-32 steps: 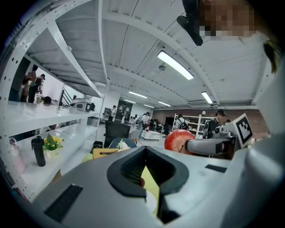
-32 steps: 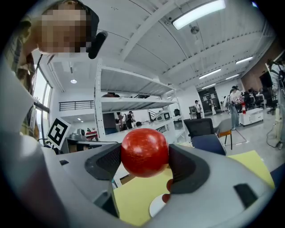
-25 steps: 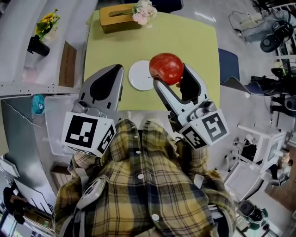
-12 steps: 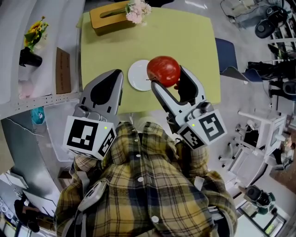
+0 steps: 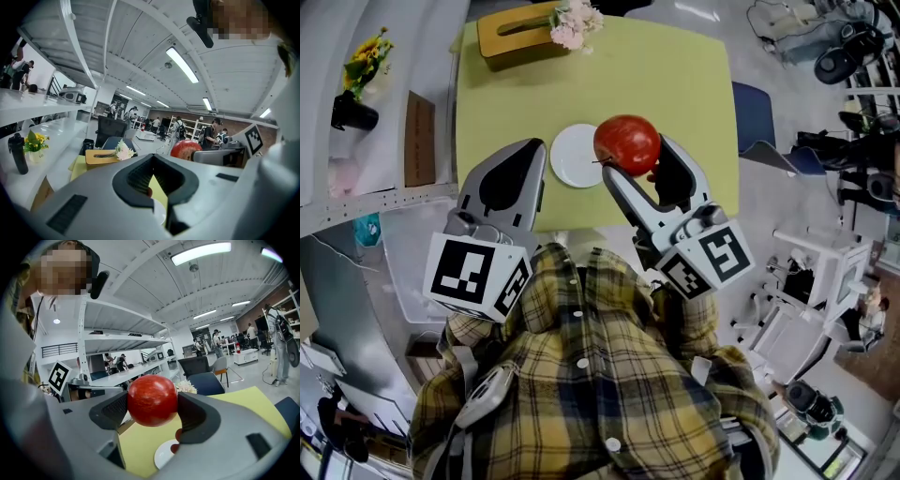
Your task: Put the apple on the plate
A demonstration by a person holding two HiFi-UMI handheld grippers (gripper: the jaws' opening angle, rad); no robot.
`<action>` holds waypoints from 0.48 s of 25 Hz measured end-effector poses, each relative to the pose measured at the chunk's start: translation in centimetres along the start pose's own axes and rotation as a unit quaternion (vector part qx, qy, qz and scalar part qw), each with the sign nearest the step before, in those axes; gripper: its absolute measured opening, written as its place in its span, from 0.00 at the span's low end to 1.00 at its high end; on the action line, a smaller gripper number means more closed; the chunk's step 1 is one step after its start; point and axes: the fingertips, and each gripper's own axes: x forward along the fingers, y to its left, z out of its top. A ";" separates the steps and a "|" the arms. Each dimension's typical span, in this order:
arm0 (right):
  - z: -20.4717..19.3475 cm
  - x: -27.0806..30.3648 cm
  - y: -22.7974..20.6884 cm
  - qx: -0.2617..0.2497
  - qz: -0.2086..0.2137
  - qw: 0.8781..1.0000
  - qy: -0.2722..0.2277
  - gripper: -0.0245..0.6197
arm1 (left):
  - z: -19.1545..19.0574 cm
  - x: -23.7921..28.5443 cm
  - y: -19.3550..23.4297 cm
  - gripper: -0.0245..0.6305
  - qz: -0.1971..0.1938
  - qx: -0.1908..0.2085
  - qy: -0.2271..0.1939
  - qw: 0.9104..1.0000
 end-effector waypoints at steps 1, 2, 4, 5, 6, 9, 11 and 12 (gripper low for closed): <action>-0.1 0.1 -0.1 -0.002 0.002 1.000 0.004 0.55 | 0.0 0.1 0.0 0.05 0.002 -0.001 0.000 1.000; -0.3 0.2 -0.2 -0.003 0.004 1.000 0.008 0.55 | -0.1 0.2 0.0 0.05 0.004 -0.002 0.001 1.000; -0.6 0.5 -0.4 -0.005 0.010 1.000 0.017 0.55 | -0.4 0.3 0.0 0.05 0.009 -0.004 0.004 1.000; -0.9 0.6 -0.5 -0.005 0.012 1.000 0.021 0.55 | -0.6 0.4 0.1 0.05 0.010 -0.007 0.006 1.000; -1.1 0.8 -0.7 -0.004 0.015 1.000 0.025 0.55 | -0.8 0.5 0.2 0.05 0.012 -0.009 0.008 1.000; -1.9 1.5 -1.2 0.003 0.022 0.999 0.034 0.55 | -1.3 1.2 0.8 0.05 0.020 -0.014 0.011 1.000; -2.4 2.0 -1.6 0.007 0.026 0.999 0.041 0.55 | -1.6 1.7 1.3 0.05 0.024 -0.015 0.014 0.999; -2.7 2.3 -1.7 0.009 0.028 0.999 0.045 0.55 | -1.9 1.9 1.5 0.05 0.026 -0.016 0.017 0.999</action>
